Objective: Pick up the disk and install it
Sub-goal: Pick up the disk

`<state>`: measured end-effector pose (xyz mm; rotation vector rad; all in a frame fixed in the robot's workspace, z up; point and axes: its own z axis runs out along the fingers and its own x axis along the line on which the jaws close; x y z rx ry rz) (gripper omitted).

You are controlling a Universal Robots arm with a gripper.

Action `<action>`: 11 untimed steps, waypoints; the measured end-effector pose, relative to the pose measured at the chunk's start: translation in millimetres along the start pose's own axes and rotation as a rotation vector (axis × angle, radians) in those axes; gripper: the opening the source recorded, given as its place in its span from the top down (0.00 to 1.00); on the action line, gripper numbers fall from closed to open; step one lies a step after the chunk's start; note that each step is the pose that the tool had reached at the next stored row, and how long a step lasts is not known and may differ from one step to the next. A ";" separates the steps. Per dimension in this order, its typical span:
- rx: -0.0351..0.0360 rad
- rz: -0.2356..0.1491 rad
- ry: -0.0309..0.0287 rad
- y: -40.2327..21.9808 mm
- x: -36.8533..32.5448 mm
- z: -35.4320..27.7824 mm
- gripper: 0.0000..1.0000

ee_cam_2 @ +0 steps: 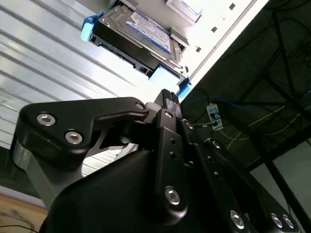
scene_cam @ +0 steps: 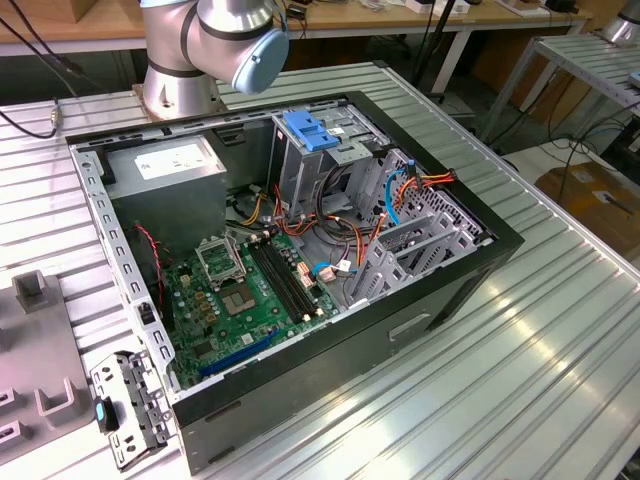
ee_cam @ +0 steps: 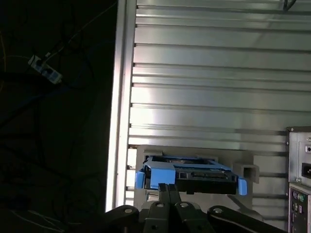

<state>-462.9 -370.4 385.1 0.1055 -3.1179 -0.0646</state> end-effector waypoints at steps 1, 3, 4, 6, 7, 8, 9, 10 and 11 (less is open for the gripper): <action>0.0005 -0.021 0.0009 0.0 0.0 0.0 0.89; 0.0014 -0.069 0.0029 0.0 0.0 0.0 0.89; 0.0017 -0.085 0.0036 0.0 0.0 0.0 0.89; 0.0028 -0.142 0.0060 0.0 0.0 0.0 0.89; 0.0033 -0.166 0.0070 0.0 0.0 0.0 0.89; 0.0038 -0.186 0.0079 0.0 0.0 0.0 0.89; 0.0041 -0.206 0.0086 0.0 0.0 0.0 0.89; 0.0045 -0.224 0.0094 0.0 0.0 0.0 0.89; 0.0049 -0.243 0.0101 0.0 0.0 0.0 0.89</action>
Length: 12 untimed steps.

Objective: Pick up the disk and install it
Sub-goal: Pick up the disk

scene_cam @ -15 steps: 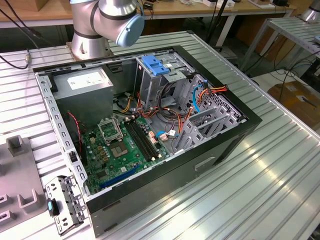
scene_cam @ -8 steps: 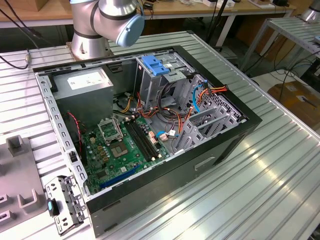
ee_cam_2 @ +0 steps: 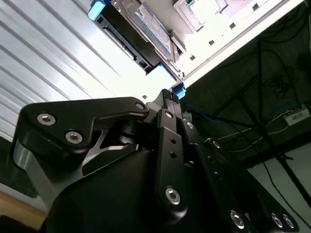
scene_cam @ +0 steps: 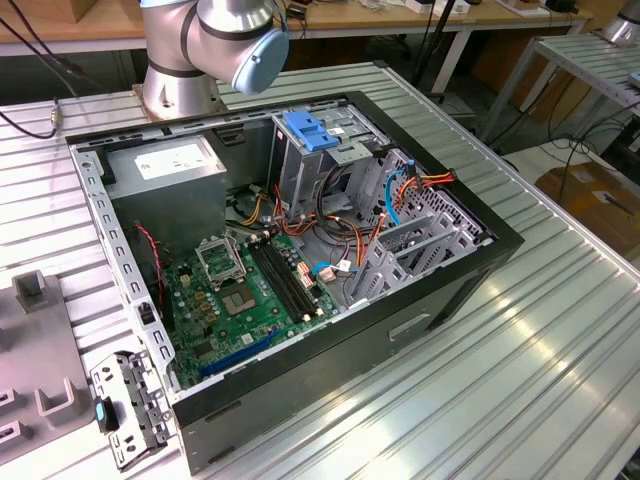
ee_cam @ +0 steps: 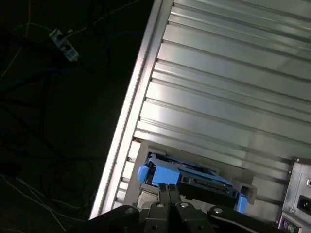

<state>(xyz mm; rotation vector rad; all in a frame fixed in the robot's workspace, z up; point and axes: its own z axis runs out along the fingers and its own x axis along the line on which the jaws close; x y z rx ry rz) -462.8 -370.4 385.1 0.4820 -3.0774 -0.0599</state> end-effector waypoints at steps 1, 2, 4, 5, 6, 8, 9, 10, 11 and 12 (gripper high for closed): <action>0.0005 -0.025 0.0011 0.0 0.0 0.0 0.89; 0.0008 -0.043 0.0019 0.0 0.0 0.0 0.89; 0.0018 -0.094 0.0041 0.0 0.0 -0.1 0.89; 0.0022 -0.113 0.0048 0.0 0.0 0.0 0.89; 0.0026 -0.134 0.0057 0.0 0.0 0.0 0.89; 0.0035 -0.175 0.0074 0.0 0.0 0.0 0.89; 0.0038 -0.192 0.0081 0.0 0.0 0.1 0.89; 0.0042 -0.213 0.0090 0.0 0.0 0.1 0.89; 0.0046 -0.231 0.0098 0.0 0.0 0.1 0.89; 0.0049 -0.249 0.0106 0.0 0.0 0.1 0.89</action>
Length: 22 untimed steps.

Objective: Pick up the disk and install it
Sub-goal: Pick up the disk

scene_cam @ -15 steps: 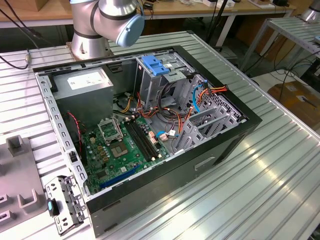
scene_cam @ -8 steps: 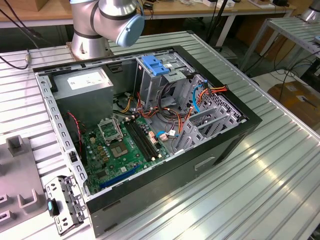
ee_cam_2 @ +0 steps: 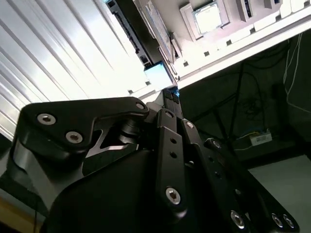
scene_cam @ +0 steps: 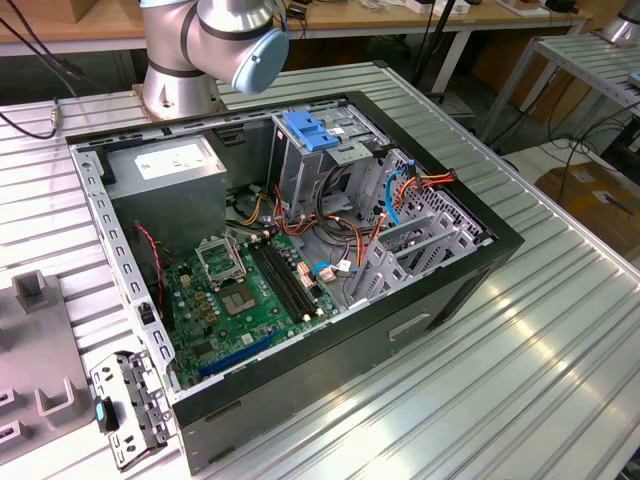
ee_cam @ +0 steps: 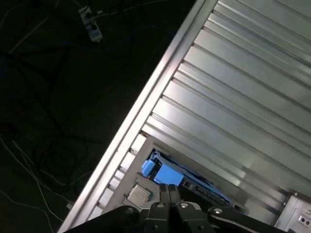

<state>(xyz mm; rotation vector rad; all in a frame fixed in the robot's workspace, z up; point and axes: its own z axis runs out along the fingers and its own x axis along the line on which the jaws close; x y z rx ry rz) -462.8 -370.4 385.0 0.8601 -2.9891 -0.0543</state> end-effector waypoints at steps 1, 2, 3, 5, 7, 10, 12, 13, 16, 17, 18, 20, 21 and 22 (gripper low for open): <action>0.0004 -0.020 0.0007 0.0 0.0 0.1 0.89; 0.0008 -0.041 0.0017 0.0 0.0 0.2 0.89; 0.0012 -0.060 0.0025 0.0 0.0 0.2 0.89; 0.0021 -0.106 0.0044 0.0 0.0 0.5 0.89; 0.0029 -0.146 0.0061 0.0 0.0 0.7 0.89; 0.0042 -0.210 0.0089 0.0 0.0 0.9 0.89; 0.0051 -0.254 0.0106 0.0 0.0 1.0 0.89; 0.0054 -0.273 0.0114 0.0 0.0 1.0 0.89; 0.0067 -0.334 0.0140 0.0 0.0 1.0 0.89; 0.0072 -0.361 0.0152 0.0 0.0 1.1 0.89; 0.0075 -0.377 0.0158 0.0 0.0 1.1 0.89; 0.0084 -0.421 0.0177 0.0 0.0 1.1 0.89; 0.0087 -0.435 0.0183 -0.1 0.0 1.1 0.89; 0.0089 -0.449 0.0189 0.0 0.0 1.1 0.89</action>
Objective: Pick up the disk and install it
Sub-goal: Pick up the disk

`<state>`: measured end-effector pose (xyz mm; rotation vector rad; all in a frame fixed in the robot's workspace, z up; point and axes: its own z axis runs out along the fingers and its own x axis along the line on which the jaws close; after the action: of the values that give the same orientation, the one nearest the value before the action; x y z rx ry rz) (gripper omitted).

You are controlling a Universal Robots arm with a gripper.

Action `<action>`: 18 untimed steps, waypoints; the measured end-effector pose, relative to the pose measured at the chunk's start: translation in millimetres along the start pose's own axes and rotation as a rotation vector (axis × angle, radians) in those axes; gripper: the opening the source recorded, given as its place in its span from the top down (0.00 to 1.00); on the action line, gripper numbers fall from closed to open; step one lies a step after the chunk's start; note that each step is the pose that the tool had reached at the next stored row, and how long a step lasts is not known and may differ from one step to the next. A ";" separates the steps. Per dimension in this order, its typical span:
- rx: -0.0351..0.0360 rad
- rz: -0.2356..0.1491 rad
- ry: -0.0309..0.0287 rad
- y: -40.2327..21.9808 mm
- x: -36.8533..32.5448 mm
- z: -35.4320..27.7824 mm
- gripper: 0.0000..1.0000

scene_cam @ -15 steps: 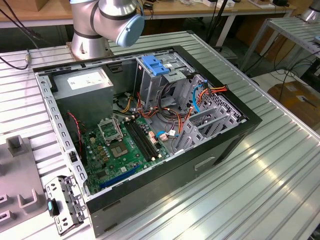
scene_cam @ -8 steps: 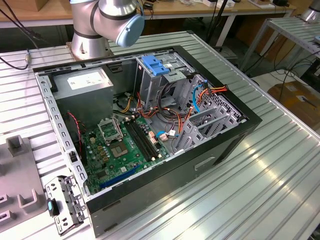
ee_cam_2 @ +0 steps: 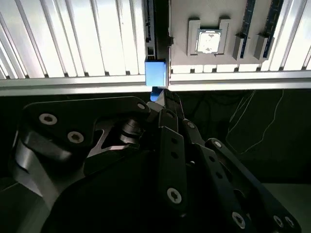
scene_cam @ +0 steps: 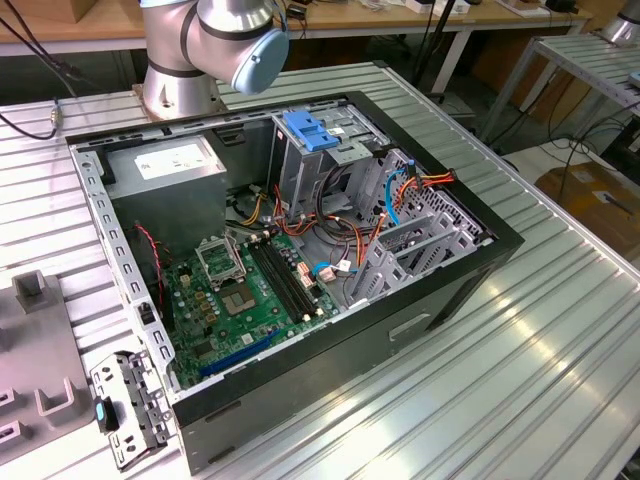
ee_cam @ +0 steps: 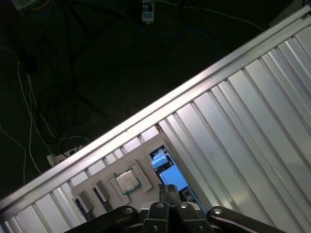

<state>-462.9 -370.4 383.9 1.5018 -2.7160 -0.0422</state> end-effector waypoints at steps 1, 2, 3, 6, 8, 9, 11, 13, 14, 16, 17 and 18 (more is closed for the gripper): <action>0.0003 -0.014 0.0005 0.0 0.0 0.0 0.89; 0.0005 -0.027 0.0011 0.0 0.0 0.0 0.89; 0.0008 -0.039 0.0016 0.0 0.0 0.0 0.89; 0.0015 -0.074 0.0031 0.0 0.0 0.1 0.89; 0.0020 -0.097 0.0041 0.0 0.0 0.0 0.89; 0.0022 -0.112 0.0047 0.0 0.0 0.0 0.89; 0.0027 -0.136 0.0057 0.0 0.0 0.0 0.89; 0.0034 -0.169 0.0071 0.0 0.0 0.1 0.89; 0.0038 -0.187 0.0078 0.0 0.0 0.1 0.89; 0.0044 -0.219 0.0092 0.0 0.0 0.1 0.89; 0.0046 -0.231 0.0097 0.0 0.0 0.1 0.89; 0.0049 -0.249 0.0105 0.0 0.0 0.1 0.89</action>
<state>-462.8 -370.4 383.8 1.8265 -2.5055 -0.0346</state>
